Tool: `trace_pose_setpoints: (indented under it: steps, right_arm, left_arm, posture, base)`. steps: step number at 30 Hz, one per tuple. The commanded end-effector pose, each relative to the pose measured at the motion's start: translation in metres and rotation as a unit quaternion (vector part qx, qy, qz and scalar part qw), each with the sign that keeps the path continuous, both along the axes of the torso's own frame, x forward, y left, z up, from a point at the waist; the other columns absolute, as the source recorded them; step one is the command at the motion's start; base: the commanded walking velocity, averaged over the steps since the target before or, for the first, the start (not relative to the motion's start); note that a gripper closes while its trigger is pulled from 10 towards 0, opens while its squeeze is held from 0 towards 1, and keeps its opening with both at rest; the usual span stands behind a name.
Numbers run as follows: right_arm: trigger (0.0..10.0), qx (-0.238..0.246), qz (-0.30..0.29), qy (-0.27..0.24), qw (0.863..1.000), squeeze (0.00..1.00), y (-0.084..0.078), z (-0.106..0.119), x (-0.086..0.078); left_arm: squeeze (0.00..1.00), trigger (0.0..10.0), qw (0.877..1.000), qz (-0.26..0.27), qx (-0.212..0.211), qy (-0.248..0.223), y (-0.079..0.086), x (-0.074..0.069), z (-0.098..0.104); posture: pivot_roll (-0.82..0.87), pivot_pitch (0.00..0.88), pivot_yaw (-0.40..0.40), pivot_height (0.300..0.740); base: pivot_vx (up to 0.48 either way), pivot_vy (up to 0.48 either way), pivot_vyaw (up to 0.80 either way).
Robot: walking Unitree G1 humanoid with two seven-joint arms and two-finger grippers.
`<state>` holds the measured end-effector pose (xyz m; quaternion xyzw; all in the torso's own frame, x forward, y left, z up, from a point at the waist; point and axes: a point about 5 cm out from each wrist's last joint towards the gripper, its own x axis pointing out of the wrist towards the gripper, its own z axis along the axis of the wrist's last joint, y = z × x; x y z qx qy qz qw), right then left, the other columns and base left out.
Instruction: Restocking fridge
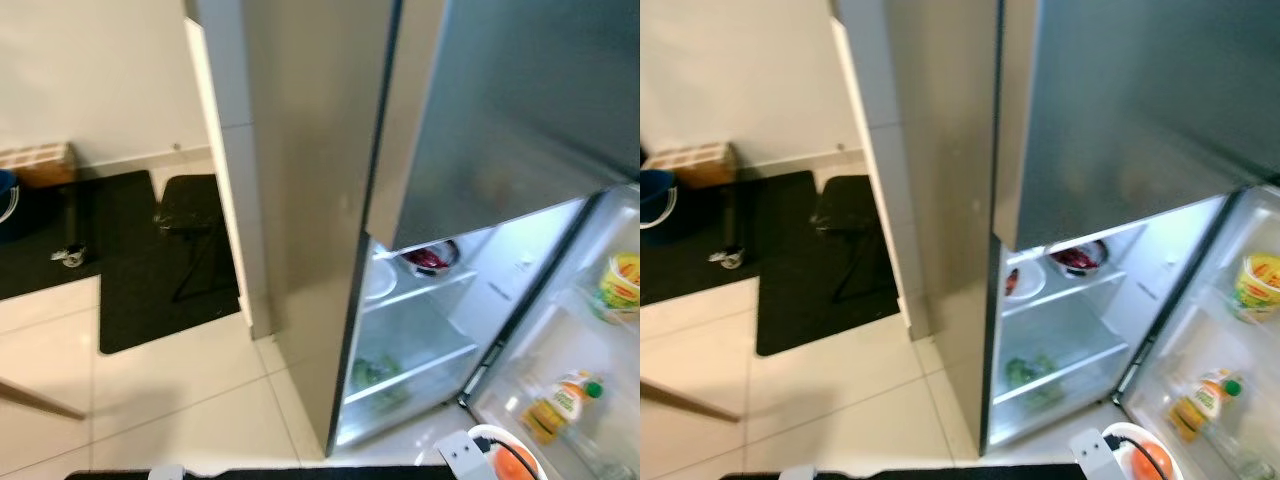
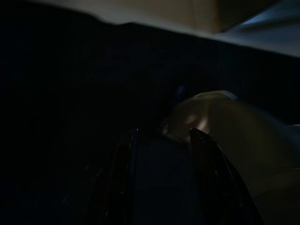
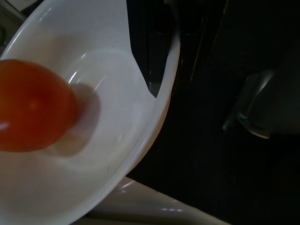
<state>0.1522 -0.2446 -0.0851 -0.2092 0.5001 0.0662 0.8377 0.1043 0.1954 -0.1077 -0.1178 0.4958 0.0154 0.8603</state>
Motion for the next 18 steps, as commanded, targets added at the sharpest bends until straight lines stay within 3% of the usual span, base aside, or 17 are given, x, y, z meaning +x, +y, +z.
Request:
trace_pose_setpoints:
  steps: [1,13,18]
  right_arm:
    - [10.0,-0.015,-0.007,0.011,1.000,0.00,-0.0051,-0.0018,-0.0075]
    - [10.0,-0.017,-0.009,0.019,1.000,0.00,-0.0059,-0.0036,-0.0126]
    - [10.0,-0.019,-0.008,0.022,1.000,0.00,-0.0052,-0.0044,-0.0138]
  left_arm:
    - [0.00,10.0,1.000,-0.008,-0.007,-0.001,-0.0028,0.0036,0.0005]
    - [0.00,10.0,1.000,-0.006,-0.012,0.001,-0.0042,0.0041,0.0003]
    - [0.00,10.0,1.000,0.002,-0.016,-0.002,-0.0041,0.0047,0.0006]
  posture:
    - [-0.02,0.000,-0.003,0.740]
    - [-0.02,0.000,-0.002,0.740]
    - [-0.02,0.000,-0.002,0.740]
  base:
    - [0.000,0.000,0.00]
    - [0.000,-0.414,0.00]
    - [0.000,-0.126,0.00]
